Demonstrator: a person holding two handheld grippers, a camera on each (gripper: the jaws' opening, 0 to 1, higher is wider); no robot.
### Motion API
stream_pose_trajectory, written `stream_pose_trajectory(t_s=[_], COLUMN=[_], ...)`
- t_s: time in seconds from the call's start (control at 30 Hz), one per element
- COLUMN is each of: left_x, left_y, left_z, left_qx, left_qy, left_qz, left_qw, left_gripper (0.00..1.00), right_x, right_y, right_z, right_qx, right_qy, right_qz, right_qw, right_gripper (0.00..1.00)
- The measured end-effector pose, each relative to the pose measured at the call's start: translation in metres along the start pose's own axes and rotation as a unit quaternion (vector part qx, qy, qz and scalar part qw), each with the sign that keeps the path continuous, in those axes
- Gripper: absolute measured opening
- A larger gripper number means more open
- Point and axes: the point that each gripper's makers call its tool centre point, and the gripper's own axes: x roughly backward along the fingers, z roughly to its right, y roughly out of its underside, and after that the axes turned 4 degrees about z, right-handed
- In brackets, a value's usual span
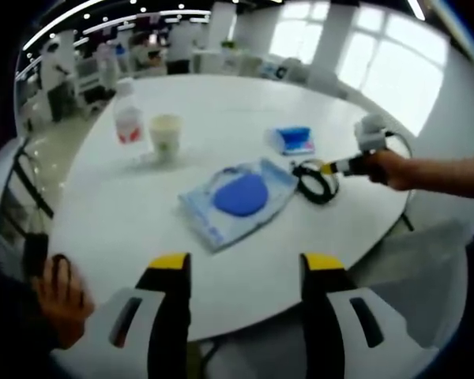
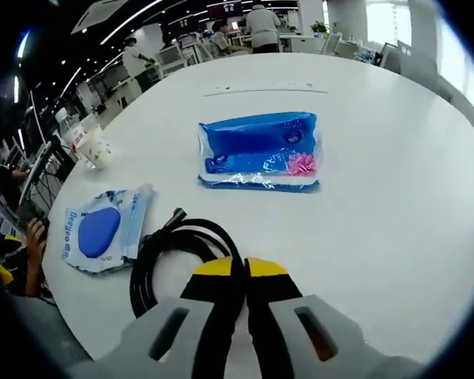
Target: Arrange the tabletop items into an orderly group along one side of the table until the central work area is clear of visible clutter.
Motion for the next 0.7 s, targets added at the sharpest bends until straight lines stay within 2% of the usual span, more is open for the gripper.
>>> stream_pose_trajectory(t_s=[0.33,0.53,0.7], left_x=[-0.001,0.000,0.000], left_y=[0.001,0.001,0.001], left_z=[0.001,0.000,-0.002], left_qx=[-0.003,-0.003,-0.001], left_qy=[0.001,0.000,-0.003], left_qz=[-0.003,-0.004,-0.004], left_qw=[1.0000,1.0000,1.0000], left_gripper=[0.52,0.52,0.52], right_x=[-0.010,-0.010,-0.002], right_y=[0.000,0.003,0.000], right_z=[0.008,0.008,0.011], right_qx=[0.002,-0.012,-0.027], right_qy=[-0.004,-0.006,-0.008], right_qz=[-0.005,-0.006,0.002], right_qw=[1.0000,0.9999,0.9996], right_gripper=[0.03,0.04,0.19])
